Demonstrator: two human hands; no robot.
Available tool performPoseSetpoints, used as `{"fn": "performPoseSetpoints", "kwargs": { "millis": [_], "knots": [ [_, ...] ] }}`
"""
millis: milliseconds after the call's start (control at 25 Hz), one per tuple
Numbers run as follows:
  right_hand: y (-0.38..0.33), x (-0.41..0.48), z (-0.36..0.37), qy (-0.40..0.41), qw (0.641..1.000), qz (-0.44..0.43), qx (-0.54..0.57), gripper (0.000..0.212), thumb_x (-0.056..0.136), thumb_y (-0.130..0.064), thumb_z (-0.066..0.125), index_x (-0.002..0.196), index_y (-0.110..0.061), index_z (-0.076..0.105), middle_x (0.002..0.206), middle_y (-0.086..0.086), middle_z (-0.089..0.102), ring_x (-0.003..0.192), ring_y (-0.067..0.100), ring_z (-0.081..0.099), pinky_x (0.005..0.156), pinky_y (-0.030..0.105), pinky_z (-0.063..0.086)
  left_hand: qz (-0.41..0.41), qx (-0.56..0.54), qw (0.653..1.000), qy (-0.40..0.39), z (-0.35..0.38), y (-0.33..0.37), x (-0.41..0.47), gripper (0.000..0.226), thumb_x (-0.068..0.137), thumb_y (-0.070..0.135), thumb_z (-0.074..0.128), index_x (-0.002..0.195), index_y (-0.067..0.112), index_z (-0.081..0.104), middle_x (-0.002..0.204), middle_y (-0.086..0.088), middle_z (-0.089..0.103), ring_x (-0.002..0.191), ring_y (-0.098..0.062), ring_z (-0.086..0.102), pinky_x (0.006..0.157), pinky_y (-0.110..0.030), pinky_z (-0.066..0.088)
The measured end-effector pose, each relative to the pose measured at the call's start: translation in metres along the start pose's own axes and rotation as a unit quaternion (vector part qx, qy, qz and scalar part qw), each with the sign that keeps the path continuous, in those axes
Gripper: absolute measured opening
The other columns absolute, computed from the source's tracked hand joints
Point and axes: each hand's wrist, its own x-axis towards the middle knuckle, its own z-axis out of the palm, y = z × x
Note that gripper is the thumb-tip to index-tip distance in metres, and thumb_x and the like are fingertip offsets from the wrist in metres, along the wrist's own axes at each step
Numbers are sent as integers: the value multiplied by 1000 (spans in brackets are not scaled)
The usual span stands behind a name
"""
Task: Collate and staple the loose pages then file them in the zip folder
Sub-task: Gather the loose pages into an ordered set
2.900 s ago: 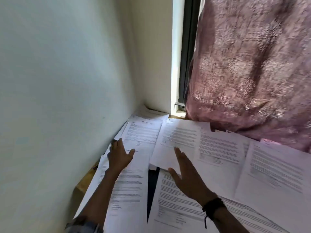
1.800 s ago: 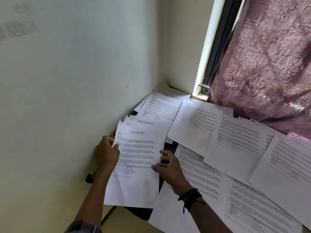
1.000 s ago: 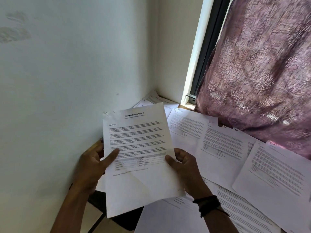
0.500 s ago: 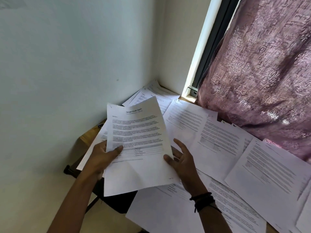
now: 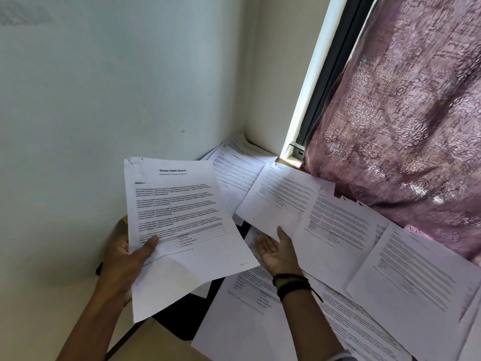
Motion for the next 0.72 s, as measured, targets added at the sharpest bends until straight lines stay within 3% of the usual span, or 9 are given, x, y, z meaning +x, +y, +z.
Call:
{"fn": "performPoseSetpoints", "kwargs": {
  "millis": [120,200,240,360,480,560,640,720],
  "knots": [
    [-2,13,13,39,998,-23,41,39,101,-26,53,128,2,51,99,15,58,84,23,59,75,29,58,-9,-5,1000,11,-4,-1,-2,20,86,0,67,90,20,67,79,10,73,63,-5,69,51,-12,52],
    [0,14,22,47,997,-49,43,16,100,-12,53,105,2,58,103,15,58,79,22,58,56,26,59,-13,-14,1000,15,-4,2,-5,17,86,1,67,95,15,67,86,4,70,69,-15,68,51,-12,52],
    [1,11,25,40,996,-65,48,5,96,-3,56,97,1,59,103,16,58,78,22,59,54,25,59,-15,-19,1000,19,-4,4,-6,17,86,1,67,97,13,66,89,2,69,72,-17,66,51,-12,52],
    [3,0,30,-31,995,-94,-2,10,86,9,59,91,1,61,97,15,62,84,21,64,66,23,61,-17,-29,999,25,-5,7,-8,16,86,0,66,95,14,66,88,1,68,63,-9,69,50,-11,52],
    [8,-17,25,-72,975,-106,-181,12,87,8,57,99,6,62,95,15,64,85,22,67,76,24,58,-29,-53,998,28,-4,12,-8,17,86,-2,65,92,14,67,81,3,72,56,-2,68,50,-13,53],
    [10,-32,17,-87,959,-138,-232,24,87,12,58,111,10,59,98,18,66,94,32,69,77,30,59,-46,-94,994,23,-1,17,-10,16,87,-1,63,93,13,67,78,6,75,59,-6,70,51,-16,54],
    [9,-51,7,-141,945,-176,-236,35,83,17,61,117,7,58,103,26,68,103,39,68,79,36,60,-65,-137,988,7,2,20,-11,18,87,1,63,99,13,68,90,0,76,69,-12,73,55,-21,57],
    [5,-73,-1,-190,928,-197,-254,45,81,18,63,123,1,59,107,28,69,99,38,70,80,40,61,-80,-169,982,-17,7,20,-13,22,88,3,61,107,13,67,98,-6,76,79,-18,74,58,-25,58]
  ]
}}
